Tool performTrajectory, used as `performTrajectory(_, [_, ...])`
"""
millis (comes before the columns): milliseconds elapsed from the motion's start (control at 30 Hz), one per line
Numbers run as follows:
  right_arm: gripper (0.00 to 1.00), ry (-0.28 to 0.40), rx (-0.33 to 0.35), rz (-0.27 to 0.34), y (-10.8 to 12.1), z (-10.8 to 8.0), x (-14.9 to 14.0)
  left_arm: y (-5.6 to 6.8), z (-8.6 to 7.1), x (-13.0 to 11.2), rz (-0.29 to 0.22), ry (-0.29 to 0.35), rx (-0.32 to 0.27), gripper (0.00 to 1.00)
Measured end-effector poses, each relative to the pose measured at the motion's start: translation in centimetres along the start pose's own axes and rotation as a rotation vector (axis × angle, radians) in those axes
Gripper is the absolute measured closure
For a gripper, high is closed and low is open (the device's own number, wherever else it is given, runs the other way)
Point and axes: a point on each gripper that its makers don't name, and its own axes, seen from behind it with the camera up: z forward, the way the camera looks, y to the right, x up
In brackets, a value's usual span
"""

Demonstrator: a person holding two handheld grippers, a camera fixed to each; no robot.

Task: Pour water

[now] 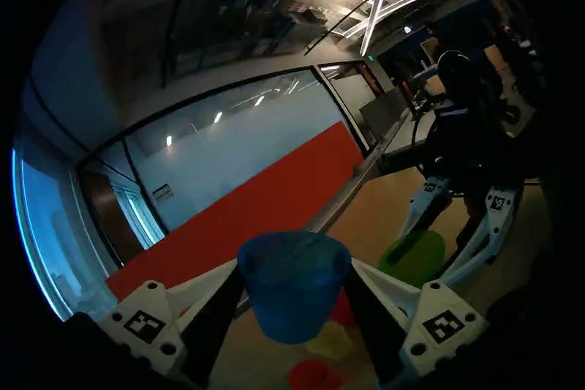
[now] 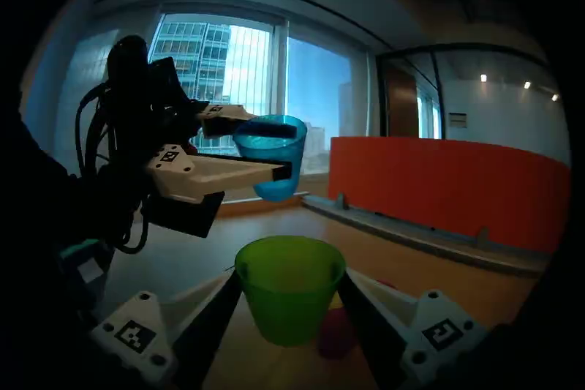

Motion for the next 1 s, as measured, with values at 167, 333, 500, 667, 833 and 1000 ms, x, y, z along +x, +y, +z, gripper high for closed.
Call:
performTrajectory(167, [0.09, 0.009, 0.013, 0.001, -0.5, 0.6, 0.1, -0.4, 0.1, 0.7, 0.047, 0.004, 0.004, 0.14])
performTrajectory(333, [0.09, 0.014, 0.025, -0.001, -0.9, 1.2, 0.3, -0.4, 0.1, 1.2, 0.090, 0.006, 0.003, 0.14])
performTrajectory(500, [0.09, 0.019, 0.028, -0.006, -1.2, 1.7, 0.3, -0.4, 0.2, 1.7, 0.128, 0.008, 0.000, 0.14])
performTrajectory(667, [0.09, 0.019, 0.037, -0.006, -1.4, 2.0, 0.4, -0.5, 0.1, 2.0, 0.169, 0.009, 0.002, 0.14])
performTrajectory(833, [0.10, 0.021, 0.043, -0.008, -1.6, 2.2, 0.5, -0.6, 0.1, 2.4, 0.198, 0.009, 0.007, 0.14])
performTrajectory(1000, [0.10, 0.023, 0.049, -0.012, -1.8, 2.5, 0.7, -0.7, 0.1, 2.7, 0.220, 0.012, 0.008, 0.14])
